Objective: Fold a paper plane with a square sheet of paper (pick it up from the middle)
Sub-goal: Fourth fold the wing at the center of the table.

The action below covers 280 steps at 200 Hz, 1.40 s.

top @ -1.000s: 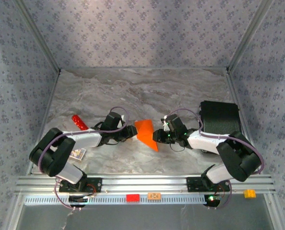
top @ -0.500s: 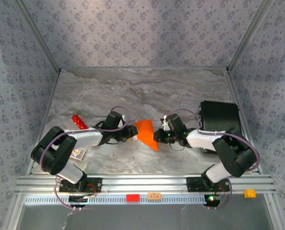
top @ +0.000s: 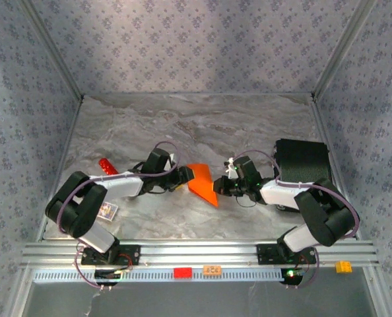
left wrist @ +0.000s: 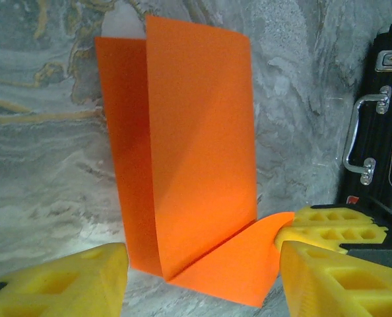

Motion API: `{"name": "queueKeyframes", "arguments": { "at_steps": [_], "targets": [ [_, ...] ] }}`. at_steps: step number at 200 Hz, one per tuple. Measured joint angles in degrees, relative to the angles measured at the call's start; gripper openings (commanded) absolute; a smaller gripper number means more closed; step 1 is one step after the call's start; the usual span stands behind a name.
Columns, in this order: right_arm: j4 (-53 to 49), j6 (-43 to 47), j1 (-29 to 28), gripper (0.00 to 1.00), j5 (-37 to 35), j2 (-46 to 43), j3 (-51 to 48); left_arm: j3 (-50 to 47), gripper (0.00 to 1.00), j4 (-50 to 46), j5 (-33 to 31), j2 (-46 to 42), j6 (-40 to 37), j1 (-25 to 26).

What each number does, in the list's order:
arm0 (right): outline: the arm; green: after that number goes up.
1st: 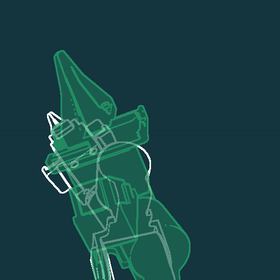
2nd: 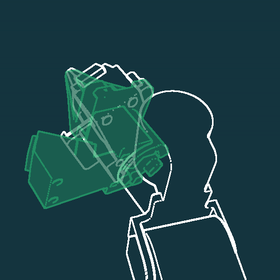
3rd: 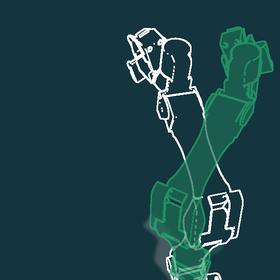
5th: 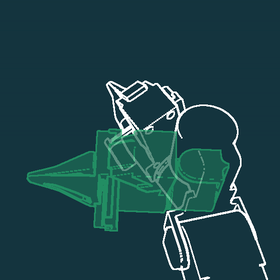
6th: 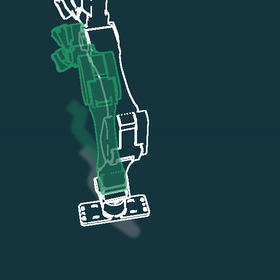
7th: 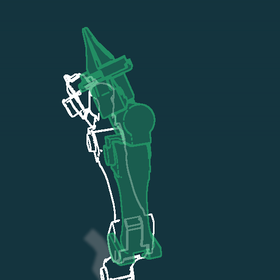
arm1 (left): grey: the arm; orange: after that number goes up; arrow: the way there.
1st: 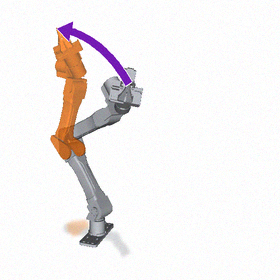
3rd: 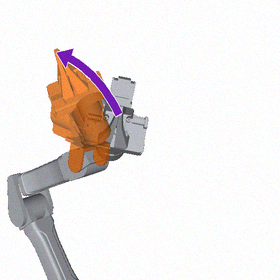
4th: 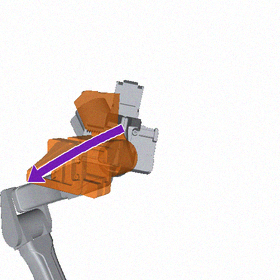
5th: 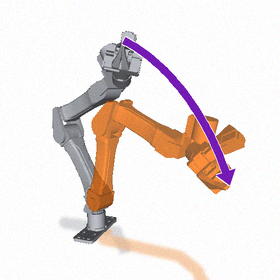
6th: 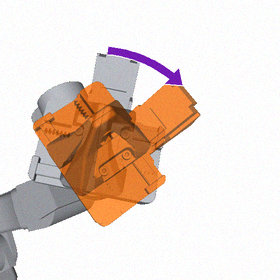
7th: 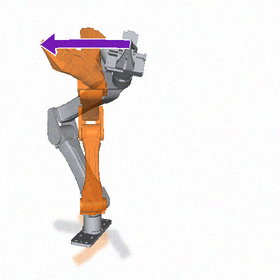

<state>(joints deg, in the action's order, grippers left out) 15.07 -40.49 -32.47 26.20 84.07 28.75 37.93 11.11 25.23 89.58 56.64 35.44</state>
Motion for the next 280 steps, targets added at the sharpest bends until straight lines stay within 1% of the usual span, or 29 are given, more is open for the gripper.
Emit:
{"name": "queueKeyframes", "arguments": {
  "at_steps": [53,85,113,157,196,210,227,255,280],
  "targets": [
    [0.6,0.0,0.3,0.08,0.3,-0.7,-0.9,0.5,0.62,1.5,1.4,2.9,0.3,-0.1],
    [0.9,-0.2,0.3,0.09,0.3,-1.1,-0.9,0.8,0.60,3.0,2.4,4.5,0.7,-0.1],
    [0.9,-0.2,0.3,0.09,0.2,-1.3,-0.9,1.2,0.53,4.3,3.3,5.6,1.1,-0.1],
    [0.6,-0.2,0.3,0.14,0.1,-1.7,-0.9,3.0,0.33,5.9,4.3,7.3,1.6,-0.1],
    [-2.2,0.0,0.2,0.25,-1.7,-4.1,-0.9,3.0,0.21,6.1,4.9,7.3,1.7,-0.2],
    [-4.6,0.3,-0.2,0.33,-3.8,-5.9,-0.9,3.0,0.20,6.5,5.0,7.3,1.6,-0.2],
    [-7.5,1.2,-1.2,0.39,-7.0,-8.7,-0.9,3.0,0.19,7.0,5.0,7.3,1.6,-0.2],
    [-11.4,2.8,-4.5,0.45,-13.0,-13.6,-0.9,3.0,0.16,7.1,5.0,7.3,1.8,-0.2],
    [-11.9,6.1,-10.0,0.50,-20.0,-15.7,-1.0,3.0,0.16,7.1,5.0,7.3,2.0,-0.2]
  ]
}}
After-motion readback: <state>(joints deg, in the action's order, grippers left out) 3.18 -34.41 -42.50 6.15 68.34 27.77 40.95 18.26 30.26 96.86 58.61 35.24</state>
